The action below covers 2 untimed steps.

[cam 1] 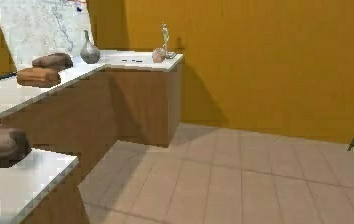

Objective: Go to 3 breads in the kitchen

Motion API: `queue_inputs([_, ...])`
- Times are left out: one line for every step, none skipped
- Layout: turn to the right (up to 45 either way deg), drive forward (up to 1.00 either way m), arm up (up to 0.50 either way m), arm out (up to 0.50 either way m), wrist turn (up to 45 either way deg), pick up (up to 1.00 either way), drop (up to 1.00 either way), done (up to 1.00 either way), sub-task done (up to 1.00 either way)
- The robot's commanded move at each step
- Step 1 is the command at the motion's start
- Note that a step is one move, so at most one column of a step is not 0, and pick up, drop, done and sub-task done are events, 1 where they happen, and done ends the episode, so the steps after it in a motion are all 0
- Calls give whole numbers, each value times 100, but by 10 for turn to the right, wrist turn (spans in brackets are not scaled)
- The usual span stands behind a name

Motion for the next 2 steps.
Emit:
queue_inputs([150, 0, 0, 0, 0, 0, 0, 0, 0])
queue_inputs([0, 85, 0, 0, 0, 0, 0, 0, 0])
